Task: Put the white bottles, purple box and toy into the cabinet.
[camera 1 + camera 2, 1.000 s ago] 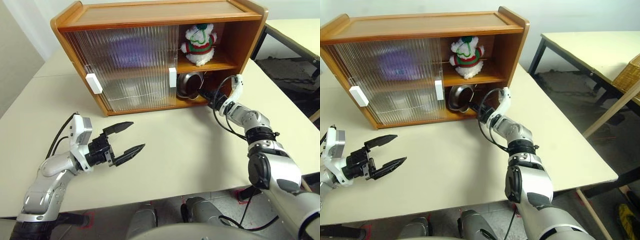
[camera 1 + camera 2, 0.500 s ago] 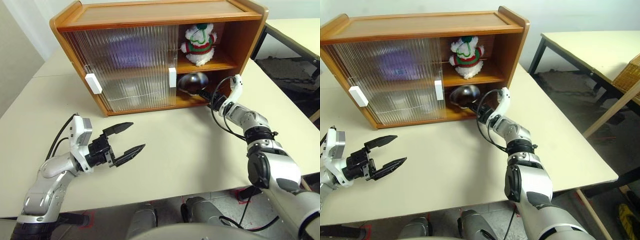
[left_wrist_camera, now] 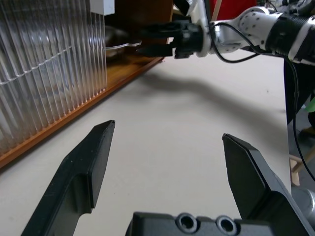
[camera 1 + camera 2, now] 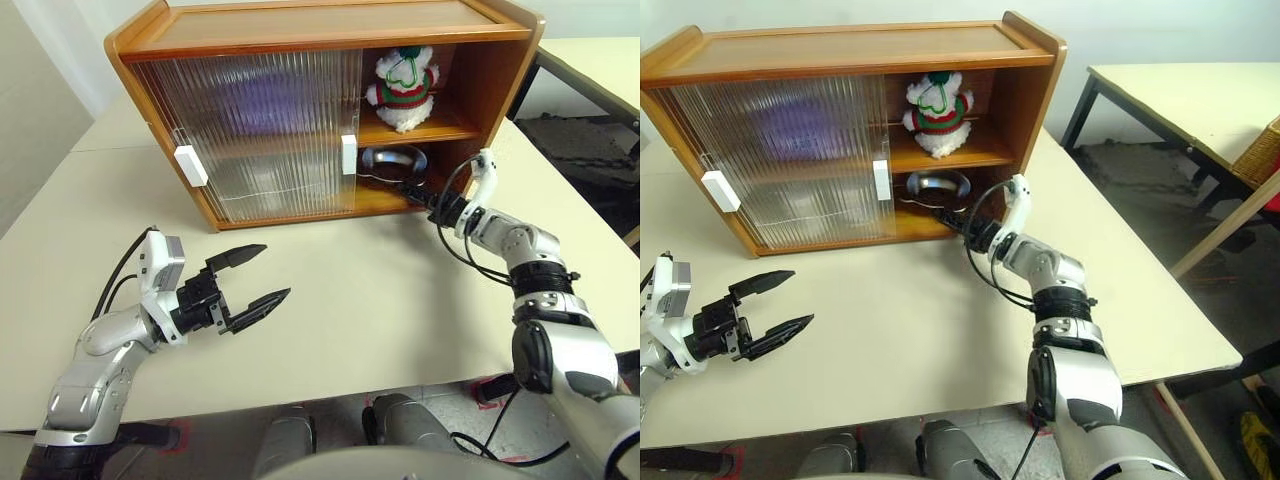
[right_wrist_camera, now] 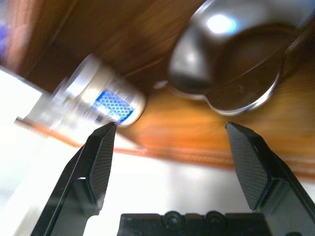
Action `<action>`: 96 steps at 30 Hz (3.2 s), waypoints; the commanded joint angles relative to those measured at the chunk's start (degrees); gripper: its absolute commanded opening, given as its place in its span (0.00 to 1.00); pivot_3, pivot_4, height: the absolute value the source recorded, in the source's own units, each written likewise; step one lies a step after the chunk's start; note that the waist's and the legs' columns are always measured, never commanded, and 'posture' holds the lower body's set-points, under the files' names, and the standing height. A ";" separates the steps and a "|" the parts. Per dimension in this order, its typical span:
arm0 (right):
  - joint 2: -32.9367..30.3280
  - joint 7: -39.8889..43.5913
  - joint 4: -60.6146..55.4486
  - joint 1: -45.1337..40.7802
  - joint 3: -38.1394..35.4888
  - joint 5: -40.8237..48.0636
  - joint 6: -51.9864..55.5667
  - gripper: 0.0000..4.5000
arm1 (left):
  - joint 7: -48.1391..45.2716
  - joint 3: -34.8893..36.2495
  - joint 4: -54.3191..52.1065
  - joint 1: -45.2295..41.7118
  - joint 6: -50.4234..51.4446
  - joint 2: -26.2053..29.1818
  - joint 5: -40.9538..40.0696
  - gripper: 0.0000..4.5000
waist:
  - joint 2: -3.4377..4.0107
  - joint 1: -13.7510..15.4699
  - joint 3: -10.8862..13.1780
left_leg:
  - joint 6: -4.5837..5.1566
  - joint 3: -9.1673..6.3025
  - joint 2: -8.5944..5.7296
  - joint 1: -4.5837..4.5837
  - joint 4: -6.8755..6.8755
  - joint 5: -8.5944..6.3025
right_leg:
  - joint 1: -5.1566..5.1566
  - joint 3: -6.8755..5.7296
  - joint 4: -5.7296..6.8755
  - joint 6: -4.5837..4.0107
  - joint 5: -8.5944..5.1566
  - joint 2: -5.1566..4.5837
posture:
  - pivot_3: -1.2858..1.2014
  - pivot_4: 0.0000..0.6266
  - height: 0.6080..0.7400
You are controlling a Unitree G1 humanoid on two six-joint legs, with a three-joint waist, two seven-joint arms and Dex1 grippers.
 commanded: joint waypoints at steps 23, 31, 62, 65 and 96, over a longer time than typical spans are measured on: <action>8.41 1.47 -25.63 3.62 13.38 0.54 -2.40 0.01 | 0.17 2.16 -0.49 2.74 -0.83 -0.10 -0.01 1.00 | -0.02 -0.36 -0.04 | -0.04 -0.02 0.04 0.23 0.11 0.05 | 0.16 0.00 0.03 0.27 -0.44 0.26 | 0.47 0.06 1.00; 14.88 -3.94 -18.69 -4.63 12.47 0.01 -6.49 0.01 | 0.68 1.80 -0.67 2.73 -0.80 -0.17 0.40 1.00 | -0.03 0.52 -0.10 | -0.03 -0.11 0.24 -0.34 -0.03 0.04 | -0.54 -0.16 0.11 -0.33 0.12 0.19 | 0.47 0.06 1.00; 3.16 -14.29 -11.96 -7.21 6.45 -6.31 -14.29 0.01 | 0.24 0.34 0.87 0.39 -0.90 -0.43 0.96 1.00 | -0.04 1.32 -0.12 | 0.08 -0.06 0.20 -0.81 1.01 0.22 | -0.81 -0.19 0.12 -0.78 1.01 0.13 | 0.46 0.05 1.00; 1.11 -13.96 -10.57 -7.79 6.18 -6.60 -15.19 0.01 | -0.15 0.38 1.38 0.16 -1.01 -0.22 0.97 1.00 | -0.04 1.34 -0.12 | 0.08 -0.07 0.12 -0.80 1.05 0.22 | -0.83 -0.16 0.12 -0.72 1.04 0.06 | 0.46 0.05 1.00; -7.04 -17.65 -8.00 -5.80 3.95 -10.60 -18.39 0.01 | -1.66 0.45 2.83 -1.53 -0.60 0.34 1.20 1.00 | 0.04 -0.17 -0.14 | 0.27 -0.07 0.03 -1.06 1.00 0.35 | -1.07 -0.05 0.08 0.04 1.10 0.05 | 0.45 0.03 1.00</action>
